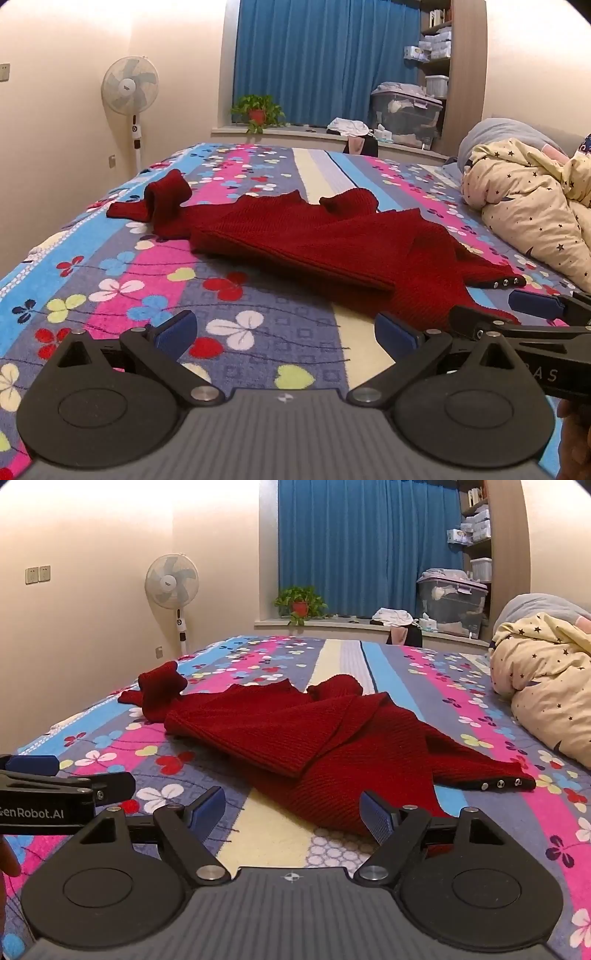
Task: Fold small clothes
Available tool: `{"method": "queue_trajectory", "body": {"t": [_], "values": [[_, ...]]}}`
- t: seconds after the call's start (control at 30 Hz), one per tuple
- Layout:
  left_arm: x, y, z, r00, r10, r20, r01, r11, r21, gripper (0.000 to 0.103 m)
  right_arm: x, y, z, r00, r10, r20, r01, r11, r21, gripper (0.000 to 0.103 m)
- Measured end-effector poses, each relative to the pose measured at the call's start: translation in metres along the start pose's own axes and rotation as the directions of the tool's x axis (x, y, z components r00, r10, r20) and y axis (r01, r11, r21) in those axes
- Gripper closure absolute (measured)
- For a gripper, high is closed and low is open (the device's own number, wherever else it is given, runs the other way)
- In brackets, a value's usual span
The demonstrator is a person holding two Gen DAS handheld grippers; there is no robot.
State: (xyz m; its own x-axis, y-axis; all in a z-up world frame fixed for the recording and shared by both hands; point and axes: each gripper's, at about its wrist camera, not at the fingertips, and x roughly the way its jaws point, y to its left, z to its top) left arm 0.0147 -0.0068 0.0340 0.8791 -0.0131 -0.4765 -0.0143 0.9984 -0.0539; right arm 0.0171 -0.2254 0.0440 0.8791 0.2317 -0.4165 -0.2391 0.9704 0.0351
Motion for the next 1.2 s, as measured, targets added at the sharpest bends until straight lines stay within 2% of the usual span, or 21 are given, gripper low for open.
{"method": "queue_trajectory", "body": {"t": [1.2], "values": [[-0.0052,-0.0028,-0.0011,1.0,0.01,-0.018,-0.01,1.0,-0.002,0.001,-0.0014,0.0016,0.0009,0.999,0.015,0.031,-0.015,1.0,-0.001,0.022]]}}
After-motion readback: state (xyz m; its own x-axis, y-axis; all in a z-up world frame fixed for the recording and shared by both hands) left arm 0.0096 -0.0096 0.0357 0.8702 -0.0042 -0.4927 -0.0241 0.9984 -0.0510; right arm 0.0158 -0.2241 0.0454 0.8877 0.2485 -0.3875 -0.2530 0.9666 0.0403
